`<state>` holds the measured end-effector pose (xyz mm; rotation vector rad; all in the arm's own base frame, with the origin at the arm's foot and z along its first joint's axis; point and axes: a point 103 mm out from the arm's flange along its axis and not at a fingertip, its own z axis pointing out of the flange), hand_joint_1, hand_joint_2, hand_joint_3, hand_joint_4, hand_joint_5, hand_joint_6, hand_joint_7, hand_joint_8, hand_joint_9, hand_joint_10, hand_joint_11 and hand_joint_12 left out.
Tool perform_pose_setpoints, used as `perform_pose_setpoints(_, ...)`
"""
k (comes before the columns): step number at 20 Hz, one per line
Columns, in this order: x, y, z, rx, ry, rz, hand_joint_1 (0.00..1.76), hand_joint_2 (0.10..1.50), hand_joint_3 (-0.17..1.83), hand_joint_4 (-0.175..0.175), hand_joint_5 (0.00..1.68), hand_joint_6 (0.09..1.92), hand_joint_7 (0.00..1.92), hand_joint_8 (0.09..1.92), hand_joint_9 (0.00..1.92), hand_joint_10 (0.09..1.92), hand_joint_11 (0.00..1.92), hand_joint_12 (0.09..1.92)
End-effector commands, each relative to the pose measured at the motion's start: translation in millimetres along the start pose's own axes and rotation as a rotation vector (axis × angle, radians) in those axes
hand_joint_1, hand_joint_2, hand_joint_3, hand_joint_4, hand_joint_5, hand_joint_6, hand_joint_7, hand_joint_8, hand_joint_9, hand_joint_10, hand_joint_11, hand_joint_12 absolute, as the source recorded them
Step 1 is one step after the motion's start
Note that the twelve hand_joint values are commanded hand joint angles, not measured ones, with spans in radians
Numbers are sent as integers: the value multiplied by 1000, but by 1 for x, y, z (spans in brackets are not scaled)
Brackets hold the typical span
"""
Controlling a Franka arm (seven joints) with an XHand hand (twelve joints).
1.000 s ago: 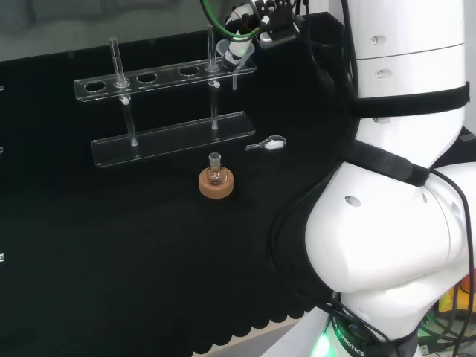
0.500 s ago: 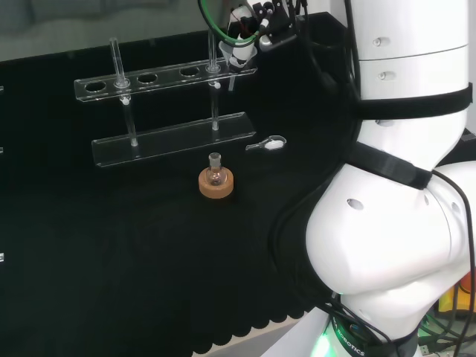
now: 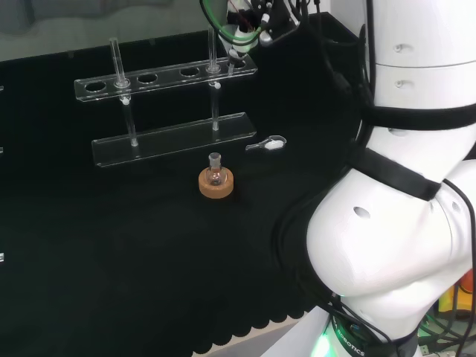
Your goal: Pick up the funnel from the transparent funnel stand.
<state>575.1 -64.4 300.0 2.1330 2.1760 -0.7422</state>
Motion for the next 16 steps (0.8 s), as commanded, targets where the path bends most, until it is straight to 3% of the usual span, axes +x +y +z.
perform_pose_setpoints(1,-2,-20,-25,-12,-57,21,902,739,650,19,663,711,659,676,943,468,625,1265)
perform_pose_setpoints(16,13,-108,-55,16,-136,81,915,736,665,23,688,743,670,684,975,478,629,1261)
